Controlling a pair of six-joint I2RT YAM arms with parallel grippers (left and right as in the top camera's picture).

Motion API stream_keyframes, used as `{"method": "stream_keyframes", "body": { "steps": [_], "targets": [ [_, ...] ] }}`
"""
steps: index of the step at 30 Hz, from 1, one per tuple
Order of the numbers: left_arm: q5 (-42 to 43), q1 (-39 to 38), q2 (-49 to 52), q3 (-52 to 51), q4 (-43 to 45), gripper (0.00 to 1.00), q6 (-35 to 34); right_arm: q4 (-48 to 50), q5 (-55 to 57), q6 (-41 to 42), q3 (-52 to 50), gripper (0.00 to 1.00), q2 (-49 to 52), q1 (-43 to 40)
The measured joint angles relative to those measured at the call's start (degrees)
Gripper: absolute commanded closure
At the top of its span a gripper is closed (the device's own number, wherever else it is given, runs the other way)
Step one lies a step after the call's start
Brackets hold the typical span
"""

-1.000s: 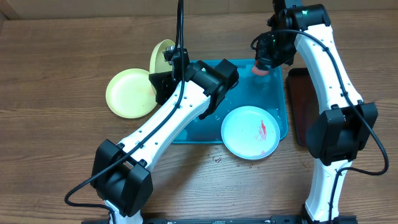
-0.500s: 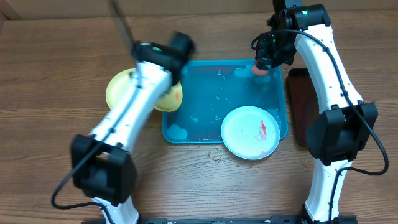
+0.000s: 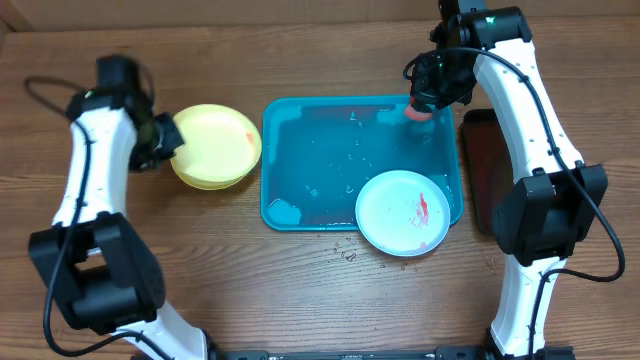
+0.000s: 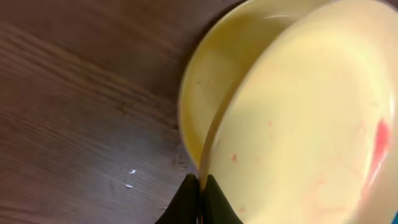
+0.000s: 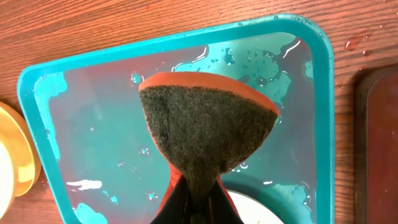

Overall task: Clean dirty plates on tray and stack at the side
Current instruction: 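Move the left gripper to the rim of the white plate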

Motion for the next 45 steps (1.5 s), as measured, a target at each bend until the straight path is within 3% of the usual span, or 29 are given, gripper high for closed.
{"method": "stream_keyframes", "body": {
  "steps": [9,18,20,22,24,33,40,45],
  "targets": [
    [6.5,3.0,0.0,-13.5,15.9,0.96,1.0,0.0,0.0,0.0,0.0,0.96,0.0,0.0],
    [3.8,3.0,0.0,-14.2,18.8,0.94,0.4,0.0,0.0,0.0,0.0,0.96,0.0,0.0],
    [3.2,3.0,0.0,-14.2,18.9,0.75,0.4,0.0,0.0,0.0,0.0,0.96,0.0,0.0],
    [2.7,3.0,0.0,-14.2,18.9,0.46,0.0,0.0,0.0,0.0,0.0,0.96,0.0,0.0],
    [2.4,2.9,0.0,-14.2,18.9,0.34,-0.1,0.0,0.0,0.0,0.0,0.96,0.0,0.0],
    [3.0,-1.3,0.0,-13.6,16.5,0.36,0.4,0.0,0.0,0.0,0.0,0.96,0.0,0.0],
    [9.8,-14.0,0.0,-8.0,13.9,0.36,0.3,0.0,0.0,0.0,0.0,0.96,0.0,0.0],
    [14.0,-24.4,-0.1,-7.8,13.3,0.34,-4.3,0.0,0.0,0.0,0.0,0.96,0.0,0.0]
  ]
}}
